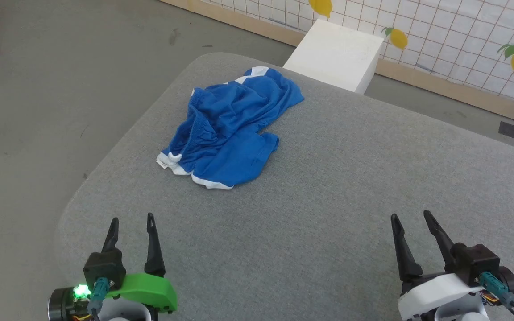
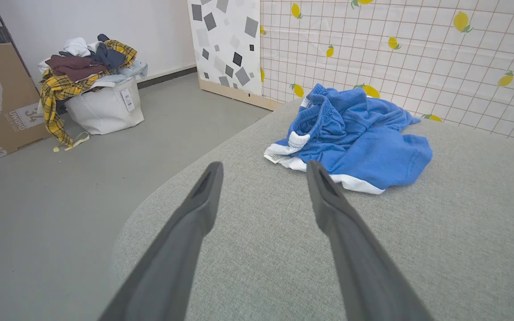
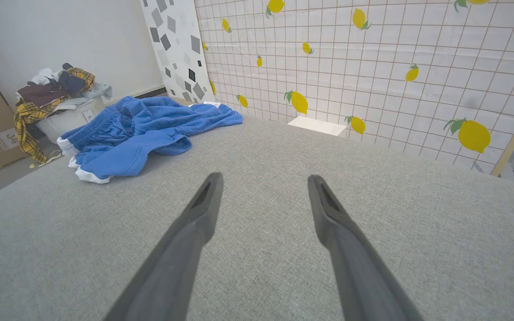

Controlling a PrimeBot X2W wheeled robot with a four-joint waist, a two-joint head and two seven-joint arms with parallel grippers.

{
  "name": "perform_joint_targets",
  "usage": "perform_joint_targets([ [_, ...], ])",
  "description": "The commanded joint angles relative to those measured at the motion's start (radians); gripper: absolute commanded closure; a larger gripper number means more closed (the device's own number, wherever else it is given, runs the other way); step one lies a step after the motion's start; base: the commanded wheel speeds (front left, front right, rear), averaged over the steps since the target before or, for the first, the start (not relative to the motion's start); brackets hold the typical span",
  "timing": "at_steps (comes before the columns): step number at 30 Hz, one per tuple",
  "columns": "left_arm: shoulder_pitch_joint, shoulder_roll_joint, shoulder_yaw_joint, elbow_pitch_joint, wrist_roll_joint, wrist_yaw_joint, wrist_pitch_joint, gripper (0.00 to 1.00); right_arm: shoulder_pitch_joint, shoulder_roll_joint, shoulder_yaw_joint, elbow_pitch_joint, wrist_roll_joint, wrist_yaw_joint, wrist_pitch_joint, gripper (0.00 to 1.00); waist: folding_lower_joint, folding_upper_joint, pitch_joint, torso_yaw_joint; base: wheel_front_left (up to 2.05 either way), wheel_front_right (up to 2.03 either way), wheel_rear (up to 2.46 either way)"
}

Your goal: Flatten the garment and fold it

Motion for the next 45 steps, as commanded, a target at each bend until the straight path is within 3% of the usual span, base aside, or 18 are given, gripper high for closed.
perform_joint_targets([
  [1,0.001,-0.005,0.0,0.001,-0.007,0.005,-0.008,0.0,-0.014,0.0,-0.002,0.002,0.007,-0.002,-0.006,0.0,0.0,0.0,0.0,-0.002,0.0,0.0,0.0],
  [6,-0.017,-0.004,0.005,0.003,-0.016,-0.013,-0.008,0.0,-0.017,0.0,-0.003,0.0,0.006,-0.002,-0.006,0.0,0.0,0.0,0.007,-0.009,0.0,0.0,0.0],
  [14,-0.283,0.064,0.026,0.129,-0.097,-0.146,0.033,0.0,-0.052,0.0,0.001,-0.015,-0.024,-0.002,0.001,0.0,0.0,0.0,0.063,-0.064,0.0,0.0,0.0],
  [17,-0.416,0.103,0.045,0.212,-0.15,-0.191,0.112,0.0,-0.069,0.0,-0.005,-0.031,-0.042,-0.002,0.011,0.0,0.0,0.0,0.102,-0.103,0.0,0.0,0.0],
  [22,-0.626,0.192,0.069,0.381,-0.253,-0.229,0.354,0.0,-0.099,0.0,-0.022,-0.076,-0.08,-0.002,0.04,0.0,0.0,0.0,0.195,-0.184,0.0,0.0,0.0],
  [29,-0.787,0.274,0.102,0.559,-0.361,-0.229,0.708,0.0,-0.121,0.0,-0.054,-0.128,-0.106,-0.002,0.063,0.0,0.0,0.0,0.314,-0.277,0.0,0.0,0.0],
  [34,-0.799,0.297,0.092,0.623,-0.364,-0.187,0.854,0.0,-0.126,0.0,-0.075,-0.148,-0.113,-0.002,0.064,0.0,0.0,0.0,0.363,-0.308,0.0,0.0,0.0],
  [35,-0.792,0.291,0.09,0.642,-0.367,-0.162,0.888,0.0,-0.125,0.0,-0.081,-0.157,-0.114,-0.002,0.063,0.0,0.0,0.0,0.376,-0.311,0.0,0.0,0.0],
  [39,-0.774,0.29,0.079,0.661,-0.357,-0.14,0.897,0.0,-0.127,0.0,-0.083,-0.165,-0.118,-0.002,0.066,0.0,0.0,0.0,0.389,-0.305,0.0,0.0,0.0],
  [43,-0.761,0.272,0.077,0.672,-0.372,-0.153,0.89,0.0,-0.134,0.0,-0.083,-0.169,-0.121,-0.002,0.073,0.0,0.0,0.0,0.393,-0.291,0.0,0.0,0.0],
  [44,-0.761,0.267,0.078,0.671,-0.377,-0.16,0.88,0.2,-0.135,0.0,-0.083,-0.169,-0.122,-0.002,0.074,0.0,0.0,0.0,0.393,-0.288,0.0,0.0,0.0],
  [45,-0.765,0.258,0.084,0.663,-0.386,-0.167,0.851,1.0,-0.135,0.0,-0.082,-0.169,-0.122,-0.002,0.075,0.0,0.0,0.0,0.39,-0.284,0.0,0.0,0.0],
])
